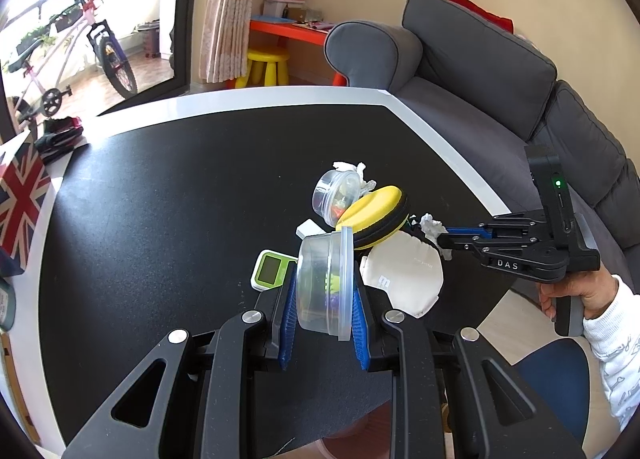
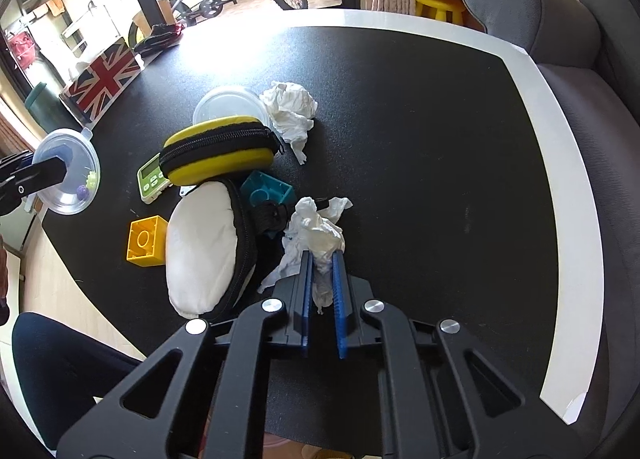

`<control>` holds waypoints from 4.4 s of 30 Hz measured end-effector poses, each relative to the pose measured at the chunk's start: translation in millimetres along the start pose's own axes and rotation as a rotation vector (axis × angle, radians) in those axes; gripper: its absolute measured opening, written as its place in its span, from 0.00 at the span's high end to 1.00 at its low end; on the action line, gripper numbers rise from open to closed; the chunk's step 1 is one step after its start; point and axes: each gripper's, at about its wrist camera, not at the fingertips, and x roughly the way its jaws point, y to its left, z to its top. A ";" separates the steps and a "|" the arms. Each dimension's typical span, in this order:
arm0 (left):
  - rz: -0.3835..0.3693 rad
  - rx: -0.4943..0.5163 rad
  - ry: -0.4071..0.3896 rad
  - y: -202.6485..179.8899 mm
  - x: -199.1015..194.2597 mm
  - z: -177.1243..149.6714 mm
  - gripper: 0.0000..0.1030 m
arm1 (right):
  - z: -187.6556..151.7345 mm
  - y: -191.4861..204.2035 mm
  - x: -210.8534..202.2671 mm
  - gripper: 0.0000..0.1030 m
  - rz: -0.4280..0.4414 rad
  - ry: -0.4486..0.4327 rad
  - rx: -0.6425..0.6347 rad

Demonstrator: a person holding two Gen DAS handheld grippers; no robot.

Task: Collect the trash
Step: 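Grasp the white tissue with the right tool while the left tool holds the container, then carry the container and tissue over the pink bin with both tools, then open both tools to drop the container and tissue into the bin, then move both tools back over the table toward the white pouch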

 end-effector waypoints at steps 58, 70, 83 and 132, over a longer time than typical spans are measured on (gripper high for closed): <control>-0.061 0.016 0.082 -77.4 -55.2 -133.5 0.77 | -152.4 94.7 -83.2 0.18 0.171 -0.017 -0.075; -0.078 0.045 0.119 -86.7 -45.1 -135.7 0.77 | -143.7 78.9 -90.8 0.09 0.126 -0.052 -0.015; -0.056 0.038 0.076 -86.6 -47.4 -131.1 0.07 | -145.4 71.1 -91.7 0.08 0.120 -0.055 0.008; 0.012 0.021 0.026 -42.5 -49.1 -64.9 0.07 | -58.5 58.3 -97.1 0.07 0.110 -0.134 -0.029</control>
